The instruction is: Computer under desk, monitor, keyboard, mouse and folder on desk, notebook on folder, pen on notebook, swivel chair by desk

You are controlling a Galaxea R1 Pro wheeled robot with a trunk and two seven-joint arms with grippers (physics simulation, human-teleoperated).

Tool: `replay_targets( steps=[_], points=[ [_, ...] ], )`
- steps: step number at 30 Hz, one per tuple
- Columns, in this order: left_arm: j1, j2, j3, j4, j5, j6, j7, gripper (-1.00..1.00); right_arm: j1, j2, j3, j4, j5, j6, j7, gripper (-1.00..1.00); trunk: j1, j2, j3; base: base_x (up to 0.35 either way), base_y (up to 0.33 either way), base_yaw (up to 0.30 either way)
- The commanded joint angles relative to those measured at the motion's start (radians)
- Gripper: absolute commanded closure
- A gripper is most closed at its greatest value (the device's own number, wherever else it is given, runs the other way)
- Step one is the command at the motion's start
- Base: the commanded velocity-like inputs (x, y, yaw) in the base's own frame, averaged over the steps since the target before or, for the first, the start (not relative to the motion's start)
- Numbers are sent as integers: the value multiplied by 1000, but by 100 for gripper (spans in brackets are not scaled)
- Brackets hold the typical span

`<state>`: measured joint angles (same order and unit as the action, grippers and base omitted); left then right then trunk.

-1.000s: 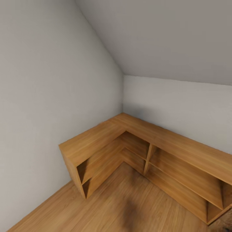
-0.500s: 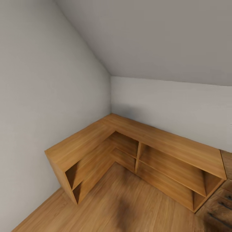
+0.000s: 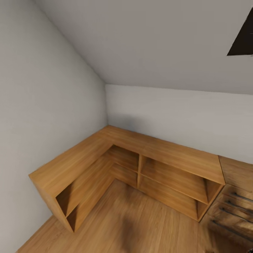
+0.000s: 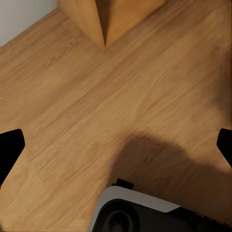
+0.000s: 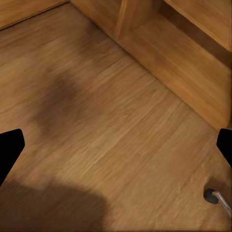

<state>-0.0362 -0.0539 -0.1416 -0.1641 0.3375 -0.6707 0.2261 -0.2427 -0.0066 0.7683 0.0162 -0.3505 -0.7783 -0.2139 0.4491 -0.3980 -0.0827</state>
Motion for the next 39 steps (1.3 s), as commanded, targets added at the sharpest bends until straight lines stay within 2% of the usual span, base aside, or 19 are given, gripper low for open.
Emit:
replay_targets(
  steps=[1,6,20,29,39],
  points=[
    [-1,0,-9,0,6,-3,6,-100,-1,0,19,2,-3,-2,-6,-100,1,-2,-2,190,158,-273],
    [-1,0,-9,0,6,-3,6,-100,-1,0,47,2,-3,-2,-5,-100,1,-2,1,231,186,-273],
    [-1,0,-9,0,6,-3,6,-100,-1,0,55,2,-2,-2,-5,-100,1,-2,10,252,201,-273],
    [-1,0,-9,0,6,-3,6,-100,-1,-4,56,4,15,-2,37,-100,1,-2,16,43,35,-273],
    [-1,0,-9,0,6,-3,6,-100,-1,-11,55,4,24,-2,50,-100,1,-2,23,3,2,-273]
  ],
)
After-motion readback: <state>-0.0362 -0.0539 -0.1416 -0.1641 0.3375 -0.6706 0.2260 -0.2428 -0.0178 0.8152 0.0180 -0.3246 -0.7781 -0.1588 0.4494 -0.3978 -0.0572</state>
